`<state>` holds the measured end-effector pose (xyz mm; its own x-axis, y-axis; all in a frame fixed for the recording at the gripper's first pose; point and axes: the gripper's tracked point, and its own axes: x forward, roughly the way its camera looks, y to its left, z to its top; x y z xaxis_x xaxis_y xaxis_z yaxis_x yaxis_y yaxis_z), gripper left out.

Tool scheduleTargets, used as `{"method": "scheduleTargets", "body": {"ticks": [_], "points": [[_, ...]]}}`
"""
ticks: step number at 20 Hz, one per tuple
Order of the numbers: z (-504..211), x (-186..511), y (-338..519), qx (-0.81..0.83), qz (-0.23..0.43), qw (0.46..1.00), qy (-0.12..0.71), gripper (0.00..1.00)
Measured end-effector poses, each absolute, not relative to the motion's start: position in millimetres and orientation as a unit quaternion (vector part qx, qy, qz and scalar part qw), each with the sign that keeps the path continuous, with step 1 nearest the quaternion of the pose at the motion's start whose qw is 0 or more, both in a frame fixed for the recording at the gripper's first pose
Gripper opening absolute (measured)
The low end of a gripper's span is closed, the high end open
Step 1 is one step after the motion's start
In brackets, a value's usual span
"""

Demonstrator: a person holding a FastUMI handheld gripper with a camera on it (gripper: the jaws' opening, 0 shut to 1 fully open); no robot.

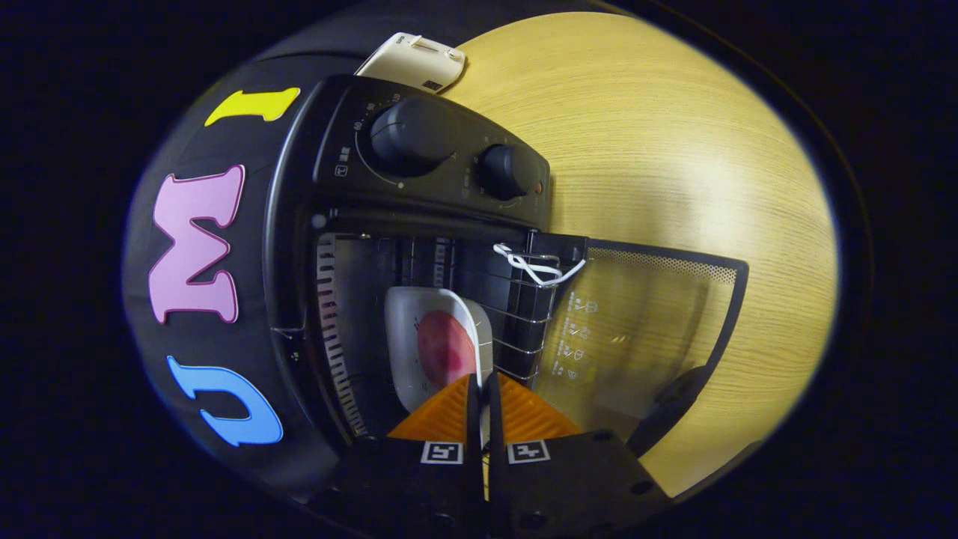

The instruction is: Open the toaster oven, put the food inside, and close the toaster oven door.

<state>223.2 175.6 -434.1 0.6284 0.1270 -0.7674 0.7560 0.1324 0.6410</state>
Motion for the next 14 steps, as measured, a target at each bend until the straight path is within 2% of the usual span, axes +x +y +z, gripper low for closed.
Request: {"method": "scheduleTargets", "body": {"ticks": [7, 9, 10, 12, 13, 14], "points": [[-426.3, 216.6, 187.3, 0.656, -0.212, 0.627, 0.364, 0.14], [-421.6, 213.8, 189.3, 0.663, -0.202, 0.618, 0.371, 0.34], [-419.5, 210.9, 192.0, 0.663, -0.198, 0.616, 0.377, 0.48], [-416.9, 201.3, 191.7, 0.651, -0.192, 0.622, 0.39, 0.61], [-417.5, 194.5, 192.4, 0.642, -0.19, 0.626, 0.4, 0.62], [-417.2, 187.4, 194.2, 0.634, -0.184, 0.628, 0.412, 0.74]]}}
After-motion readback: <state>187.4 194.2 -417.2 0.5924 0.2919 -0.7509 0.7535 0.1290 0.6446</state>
